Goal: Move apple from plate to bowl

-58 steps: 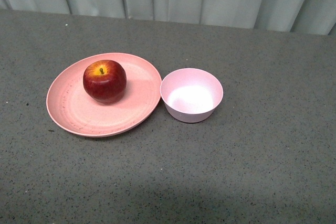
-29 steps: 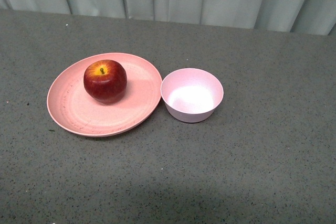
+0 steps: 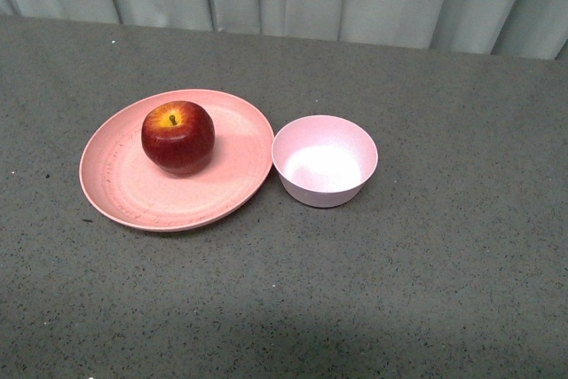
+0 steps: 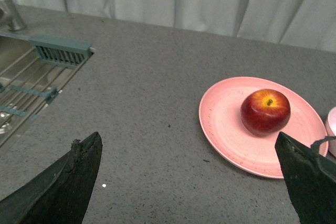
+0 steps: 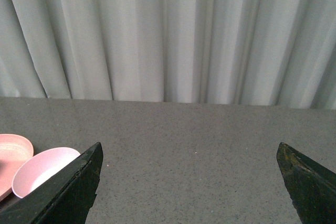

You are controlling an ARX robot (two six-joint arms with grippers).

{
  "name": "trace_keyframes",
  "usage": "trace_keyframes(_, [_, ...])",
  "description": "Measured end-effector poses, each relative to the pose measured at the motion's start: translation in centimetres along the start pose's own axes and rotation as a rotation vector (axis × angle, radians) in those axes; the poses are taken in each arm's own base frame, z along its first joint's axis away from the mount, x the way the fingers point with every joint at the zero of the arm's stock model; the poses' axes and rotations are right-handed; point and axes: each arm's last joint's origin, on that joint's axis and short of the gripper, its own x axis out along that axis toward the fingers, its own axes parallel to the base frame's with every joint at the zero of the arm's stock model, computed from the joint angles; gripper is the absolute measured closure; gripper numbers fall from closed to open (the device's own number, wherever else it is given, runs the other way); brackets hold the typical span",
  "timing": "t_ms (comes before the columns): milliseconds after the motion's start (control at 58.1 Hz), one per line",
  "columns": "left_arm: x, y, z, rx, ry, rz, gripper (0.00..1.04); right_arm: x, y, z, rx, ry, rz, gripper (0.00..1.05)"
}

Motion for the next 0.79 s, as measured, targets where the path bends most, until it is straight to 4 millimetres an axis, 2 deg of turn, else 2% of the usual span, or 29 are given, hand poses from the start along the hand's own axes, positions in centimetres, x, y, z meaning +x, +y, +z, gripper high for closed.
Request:
trace_keyframes(224, [3.6, -1.2, 2.7, -0.020, -0.016, -0.055, 0.07, 0.0, 0.0, 0.0, 0.000, 0.000, 0.001, 0.09])
trace_keyframes(361, [7.8, -2.9, 4.2, -0.013, 0.000, -0.131, 0.07, 0.0, 0.0, 0.0, 0.000, 0.000, 0.001, 0.09])
trace_keyframes(516, [14.3, -6.6, 4.0, 0.021, 0.199, -0.232, 0.07, 0.0, 0.0, 0.0, 0.000, 0.000, 0.001, 0.09])
trace_keyframes(671, [17.4, -8.8, 3.9, 0.017, 0.265, -0.268, 0.07, 0.0, 0.0, 0.0, 0.000, 0.000, 0.001, 0.09])
trace_keyframes(791, [19.7, -10.5, 2.9, 0.016, 0.346, -0.302, 0.07, 0.0, 0.0, 0.0, 0.000, 0.000, 0.002, 0.09])
